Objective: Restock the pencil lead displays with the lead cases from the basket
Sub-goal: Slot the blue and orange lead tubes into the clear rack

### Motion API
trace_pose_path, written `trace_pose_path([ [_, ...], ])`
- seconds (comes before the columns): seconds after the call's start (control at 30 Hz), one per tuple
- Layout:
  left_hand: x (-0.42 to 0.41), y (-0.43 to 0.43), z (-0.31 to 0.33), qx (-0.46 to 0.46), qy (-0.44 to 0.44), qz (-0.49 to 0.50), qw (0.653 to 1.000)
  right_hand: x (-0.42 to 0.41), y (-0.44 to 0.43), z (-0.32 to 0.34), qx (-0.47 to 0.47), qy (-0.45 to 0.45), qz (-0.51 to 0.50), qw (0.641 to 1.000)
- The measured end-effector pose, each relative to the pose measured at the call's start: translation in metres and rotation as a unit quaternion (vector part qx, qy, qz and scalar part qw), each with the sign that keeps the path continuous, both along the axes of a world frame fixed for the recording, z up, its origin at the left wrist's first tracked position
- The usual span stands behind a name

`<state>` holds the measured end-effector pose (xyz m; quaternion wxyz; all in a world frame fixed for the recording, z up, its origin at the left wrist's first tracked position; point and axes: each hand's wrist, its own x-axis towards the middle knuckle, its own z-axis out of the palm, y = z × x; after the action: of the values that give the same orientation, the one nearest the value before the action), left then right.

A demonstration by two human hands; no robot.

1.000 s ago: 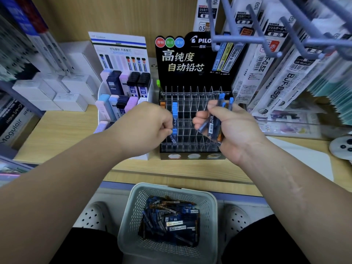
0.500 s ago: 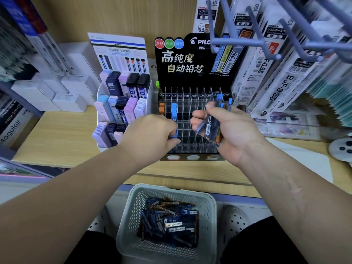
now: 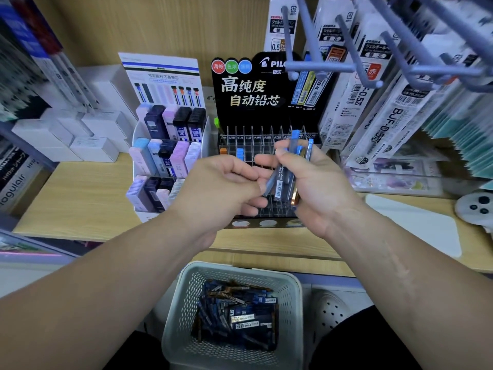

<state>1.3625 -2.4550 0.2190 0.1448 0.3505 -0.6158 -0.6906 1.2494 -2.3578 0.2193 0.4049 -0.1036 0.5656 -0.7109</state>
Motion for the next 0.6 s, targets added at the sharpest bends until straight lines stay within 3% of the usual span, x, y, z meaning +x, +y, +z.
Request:
trace_pose_path([
  [0.4,0.002,-0.005,0.005,-0.031,-0.014,-0.057,0.998,0.001,-0.001,-0.001,0.022,0.049,-0.012,0.998],
  [0.6,0.004,-0.012,0.007,-0.026,-0.040,-0.093,0.994,-0.005,0.000,0.003,0.011,0.013,-0.046,0.999],
])
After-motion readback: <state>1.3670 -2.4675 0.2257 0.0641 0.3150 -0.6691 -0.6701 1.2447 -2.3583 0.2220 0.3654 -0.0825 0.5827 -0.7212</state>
